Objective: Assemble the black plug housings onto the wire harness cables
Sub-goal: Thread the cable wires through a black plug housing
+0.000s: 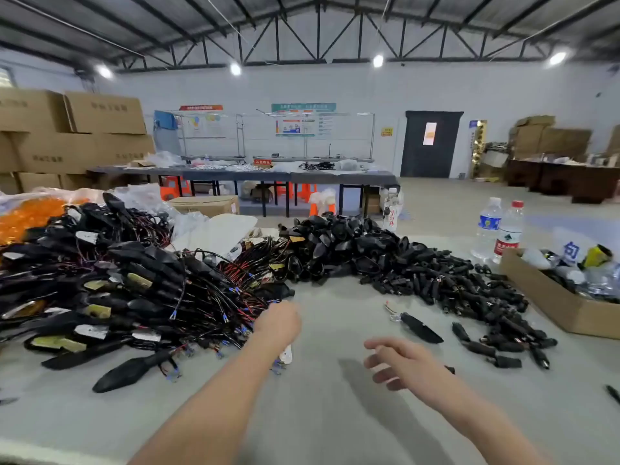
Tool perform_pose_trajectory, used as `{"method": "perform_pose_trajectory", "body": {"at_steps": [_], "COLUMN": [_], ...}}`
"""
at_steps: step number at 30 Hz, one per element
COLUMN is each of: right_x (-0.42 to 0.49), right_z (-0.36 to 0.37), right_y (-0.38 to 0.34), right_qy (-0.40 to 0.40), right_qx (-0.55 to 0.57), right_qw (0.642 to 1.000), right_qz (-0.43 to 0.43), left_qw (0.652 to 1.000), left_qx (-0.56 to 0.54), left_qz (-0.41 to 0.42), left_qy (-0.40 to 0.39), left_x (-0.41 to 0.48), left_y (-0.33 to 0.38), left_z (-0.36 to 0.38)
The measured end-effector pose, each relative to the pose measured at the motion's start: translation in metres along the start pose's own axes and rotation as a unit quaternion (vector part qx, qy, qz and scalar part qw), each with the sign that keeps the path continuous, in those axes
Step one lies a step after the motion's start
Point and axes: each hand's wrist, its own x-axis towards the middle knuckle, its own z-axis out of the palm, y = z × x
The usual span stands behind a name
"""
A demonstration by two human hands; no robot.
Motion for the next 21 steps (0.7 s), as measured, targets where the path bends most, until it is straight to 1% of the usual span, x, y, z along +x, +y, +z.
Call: {"method": "perform_pose_trajectory", "body": {"at_steps": [2,4,7,9,11,13,15,17,19,21], "right_x": [0.019,0.038,0.066,0.081,0.095,0.106,0.117,0.126,0.134,0.138], "right_z": [-0.001,0.002,0.011,0.016,0.019,0.022,0.023,0.024,0.021,0.015], "right_y": [0.003,0.007,0.011,0.008,0.005,0.003,0.0,-0.005,-0.011,-0.014], "right_qy": [0.031,0.039,0.031,0.034,0.029,0.021,0.012,0.0,-0.03,-0.076], "right_qx": [0.015,0.006,0.008,0.024,0.05,0.084,0.123,0.163,0.244,0.348], "right_qw": [0.999,0.999,0.999,0.999,0.998,0.996,0.991,0.985,0.967,0.933], "right_qz": [-0.002,0.006,0.011,0.016,0.025,0.033,0.042,0.048,0.059,0.053], "left_qw": [0.997,0.992,0.987,0.99,0.994,0.998,0.99,0.975,0.962,0.953], "left_qx": [0.054,0.097,0.14,0.114,0.055,-0.037,-0.126,-0.167,-0.144,-0.068], "left_qz": [-0.053,-0.071,-0.073,-0.085,-0.081,-0.034,0.041,0.129,0.221,0.29], "left_qy": [0.034,0.021,0.004,0.015,0.037,0.046,0.054,0.069,0.067,0.061], "left_x": [0.019,0.037,0.056,0.065,0.069,0.068,0.06,0.042,0.019,0.0], "left_y": [-0.01,-0.023,-0.027,-0.029,-0.028,-0.021,-0.009,0.009,0.025,0.033], "left_z": [0.004,0.013,0.029,0.031,0.024,0.011,-0.003,-0.017,-0.024,-0.024]}}
